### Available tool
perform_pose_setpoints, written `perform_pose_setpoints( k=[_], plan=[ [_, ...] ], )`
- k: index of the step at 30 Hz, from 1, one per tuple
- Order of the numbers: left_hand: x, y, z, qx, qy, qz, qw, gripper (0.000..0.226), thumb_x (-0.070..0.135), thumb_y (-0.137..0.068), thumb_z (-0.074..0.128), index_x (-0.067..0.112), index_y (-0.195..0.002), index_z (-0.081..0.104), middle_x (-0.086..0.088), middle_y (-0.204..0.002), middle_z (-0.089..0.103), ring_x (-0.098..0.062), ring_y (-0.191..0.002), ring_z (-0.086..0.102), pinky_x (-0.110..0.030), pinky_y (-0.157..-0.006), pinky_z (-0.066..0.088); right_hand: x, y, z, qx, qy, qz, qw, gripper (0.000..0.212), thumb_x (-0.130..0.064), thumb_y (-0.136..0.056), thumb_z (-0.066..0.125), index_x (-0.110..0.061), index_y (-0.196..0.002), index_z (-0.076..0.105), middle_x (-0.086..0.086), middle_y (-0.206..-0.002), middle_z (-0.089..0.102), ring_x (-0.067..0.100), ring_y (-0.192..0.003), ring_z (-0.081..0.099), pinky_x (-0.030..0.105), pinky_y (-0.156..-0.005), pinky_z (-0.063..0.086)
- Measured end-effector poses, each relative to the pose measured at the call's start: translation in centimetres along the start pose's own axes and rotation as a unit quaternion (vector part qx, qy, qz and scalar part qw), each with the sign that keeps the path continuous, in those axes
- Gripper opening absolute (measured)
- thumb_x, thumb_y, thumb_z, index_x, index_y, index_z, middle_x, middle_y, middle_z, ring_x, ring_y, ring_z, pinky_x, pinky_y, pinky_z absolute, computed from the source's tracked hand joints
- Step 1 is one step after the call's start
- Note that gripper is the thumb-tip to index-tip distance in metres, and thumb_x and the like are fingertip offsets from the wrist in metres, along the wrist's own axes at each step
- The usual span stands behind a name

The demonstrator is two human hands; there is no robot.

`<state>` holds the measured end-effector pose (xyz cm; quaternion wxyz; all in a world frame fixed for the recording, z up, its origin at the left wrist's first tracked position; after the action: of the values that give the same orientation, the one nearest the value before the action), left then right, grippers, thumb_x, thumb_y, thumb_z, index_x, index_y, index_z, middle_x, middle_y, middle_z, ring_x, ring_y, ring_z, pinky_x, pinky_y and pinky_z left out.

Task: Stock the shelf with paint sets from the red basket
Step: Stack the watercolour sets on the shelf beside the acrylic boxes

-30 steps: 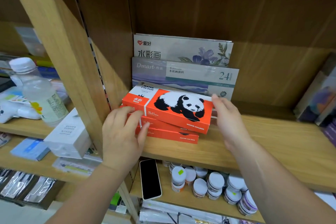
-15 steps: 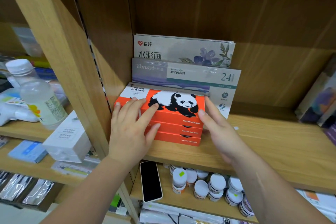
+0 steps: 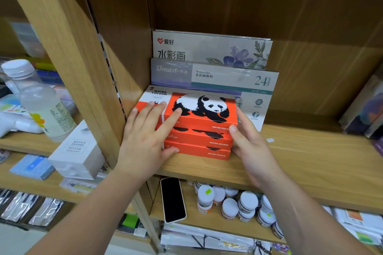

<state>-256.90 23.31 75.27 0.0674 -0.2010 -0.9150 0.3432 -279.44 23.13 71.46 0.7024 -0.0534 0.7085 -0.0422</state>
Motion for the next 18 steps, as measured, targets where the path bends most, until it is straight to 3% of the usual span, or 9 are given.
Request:
perform_pose_setpoints(
  k=[2,4,7,10,13,16,18],
  plan=[
    [0.0,-0.2,-0.1,0.006,-0.008,0.005,1.000,0.112,0.047,-0.052,0.098,0.026,-0.150,0.048,-0.015,-0.145,0.056,-0.040,-0.136,0.050,-0.062,-0.115,0.032,0.3,0.0,0.2,-0.006,0.005,-0.002,1.000,0.059,-0.026,-0.105,0.057,-0.042,-0.158,0.035,-0.012,-0.146,0.060,0.013,-0.135,0.058,0.050,-0.113,0.047],
    [-0.1,-0.4,-0.3,0.007,-0.010,0.002,1.000,0.111,0.048,-0.049,0.099,0.024,-0.147,0.053,-0.015,-0.140,0.059,-0.039,-0.131,0.053,-0.061,-0.113,0.033,0.5,0.1,0.0,-0.018,0.022,0.002,1.000,0.078,-0.029,-0.095,0.073,-0.042,-0.159,0.032,-0.012,-0.150,0.057,0.011,-0.137,0.055,0.044,-0.112,0.049],
    [-0.2,-0.6,-0.3,0.001,-0.005,-0.008,1.000,0.111,0.049,-0.048,0.099,0.021,-0.145,0.055,-0.014,-0.137,0.059,-0.039,-0.128,0.054,-0.061,-0.112,0.034,0.5,0.3,-0.5,-0.012,0.100,-0.004,0.995,0.105,-0.010,-0.078,0.089,-0.038,-0.160,0.031,-0.014,-0.146,0.057,0.003,-0.129,0.059,0.026,-0.102,0.055],
    [-0.2,-0.4,-0.3,-0.005,-0.005,-0.022,1.000,0.112,0.050,-0.050,0.098,0.019,-0.148,0.053,-0.014,-0.139,0.057,-0.038,-0.131,0.051,-0.062,-0.116,0.031,0.1,0.2,-1.2,0.040,0.149,-0.026,0.988,0.094,-0.008,-0.080,0.087,-0.042,-0.154,0.040,-0.022,-0.132,0.064,-0.006,-0.113,0.065,0.018,-0.092,0.056],
    [-0.3,-0.1,-0.2,-0.006,0.007,-0.033,0.999,0.110,0.050,-0.057,0.094,0.015,-0.151,0.048,-0.013,-0.149,0.053,-0.036,-0.142,0.044,-0.062,-0.120,0.024,0.0,0.6,-1.2,0.062,0.164,-0.051,0.983,0.082,-0.004,-0.085,0.083,-0.042,-0.149,0.048,-0.025,-0.130,0.067,-0.010,-0.114,0.063,0.009,-0.093,0.050],
    [-0.4,0.0,0.1,-0.010,0.012,-0.042,0.999,0.107,0.047,-0.061,0.093,0.011,-0.152,0.047,-0.011,-0.150,0.053,-0.035,-0.144,0.042,-0.062,-0.122,0.022,0.2,1.0,-1.5,0.084,0.173,-0.063,0.979,0.070,-0.003,-0.086,0.081,-0.031,-0.146,0.058,-0.029,-0.127,0.068,-0.007,-0.115,0.065,0.009,-0.094,0.050],
    [-0.4,0.0,0.2,-0.010,0.010,-0.046,0.999,0.105,0.047,-0.060,0.094,0.012,-0.149,0.051,-0.011,-0.146,0.056,-0.035,-0.141,0.045,-0.061,-0.121,0.023,0.2,1.1,-1.8,0.094,0.166,-0.055,0.980,0.066,-0.005,-0.085,0.082,-0.033,-0.140,0.061,-0.028,-0.124,0.070,-0.006,-0.111,0.066,0.013,-0.093,0.053]
  ],
)
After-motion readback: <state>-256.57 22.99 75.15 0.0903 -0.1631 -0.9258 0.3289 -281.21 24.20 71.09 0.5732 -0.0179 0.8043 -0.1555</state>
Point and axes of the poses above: each hand's wrist, its own y-axis away from the middle knuckle, its own z-axis out of the palm, x = y × z, the point moved 9 cm from there along -y, towards the middle knuckle
